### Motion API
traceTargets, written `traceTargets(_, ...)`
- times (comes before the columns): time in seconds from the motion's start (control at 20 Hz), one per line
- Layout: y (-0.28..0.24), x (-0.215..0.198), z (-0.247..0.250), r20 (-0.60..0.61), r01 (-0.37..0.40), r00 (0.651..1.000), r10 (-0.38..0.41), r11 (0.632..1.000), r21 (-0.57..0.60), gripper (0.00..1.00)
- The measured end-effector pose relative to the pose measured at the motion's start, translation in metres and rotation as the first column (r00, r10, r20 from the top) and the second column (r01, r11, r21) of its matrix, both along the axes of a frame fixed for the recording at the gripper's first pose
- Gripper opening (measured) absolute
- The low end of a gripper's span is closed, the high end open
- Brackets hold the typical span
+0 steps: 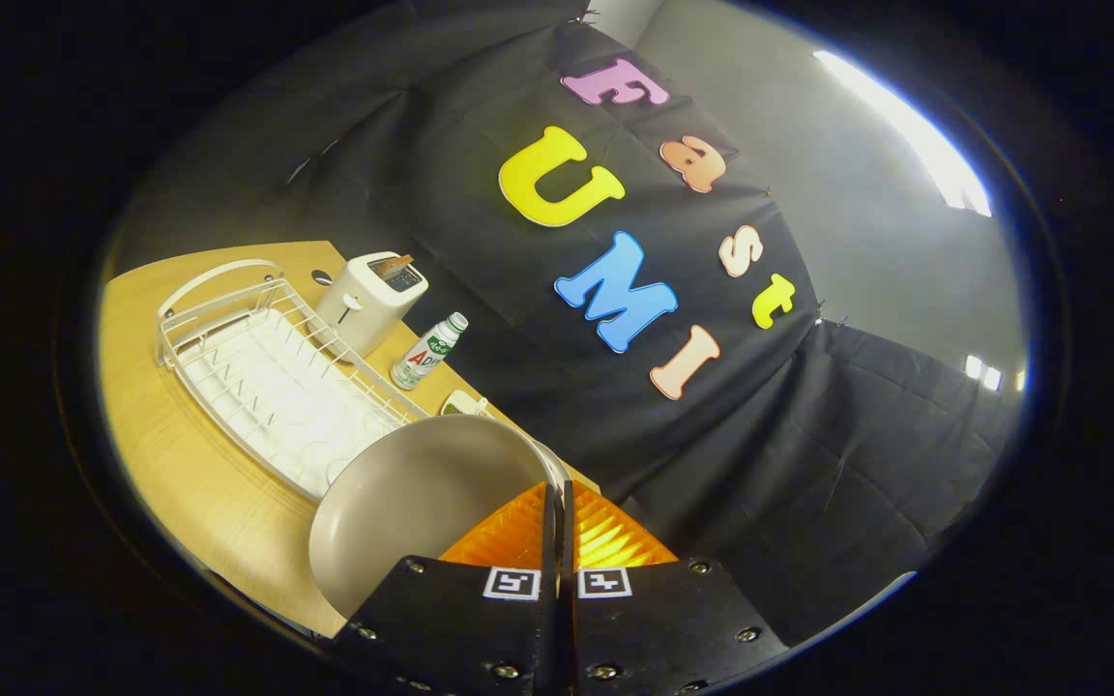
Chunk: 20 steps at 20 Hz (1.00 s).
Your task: Take the plate from the dish rack, then take the spoon from the basket and place it into the plate.
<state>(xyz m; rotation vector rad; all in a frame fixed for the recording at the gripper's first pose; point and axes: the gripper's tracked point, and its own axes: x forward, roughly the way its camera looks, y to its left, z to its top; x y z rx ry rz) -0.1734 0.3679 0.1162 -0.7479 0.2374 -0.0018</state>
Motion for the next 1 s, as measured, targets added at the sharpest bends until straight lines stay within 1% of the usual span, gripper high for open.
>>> traceTargets(0.25,-0.008,-0.030,-0.039,-0.036,-0.044,0.998,0.044,0.999,0.011,0.00)
traceTargets(0.45,-0.016,-0.042,-0.077,-0.087,-0.046,0.995,0.048,0.999,0.028,0.00)
traceTargets(0.6,-0.029,-0.045,-0.105,-0.145,-0.013,0.989,0.021,0.998,0.053,0.00)
traceTargets(0.75,-0.047,-0.047,-0.125,-0.192,0.043,0.981,-0.028,0.996,0.075,0.00)
traceTargets(0.8,-0.054,-0.040,-0.134,-0.216,0.062,0.976,-0.041,0.994,0.092,0.00)
traceTargets(1.0,-0.069,-0.035,-0.170,-0.303,0.142,0.948,-0.099,0.982,0.124,0.00)
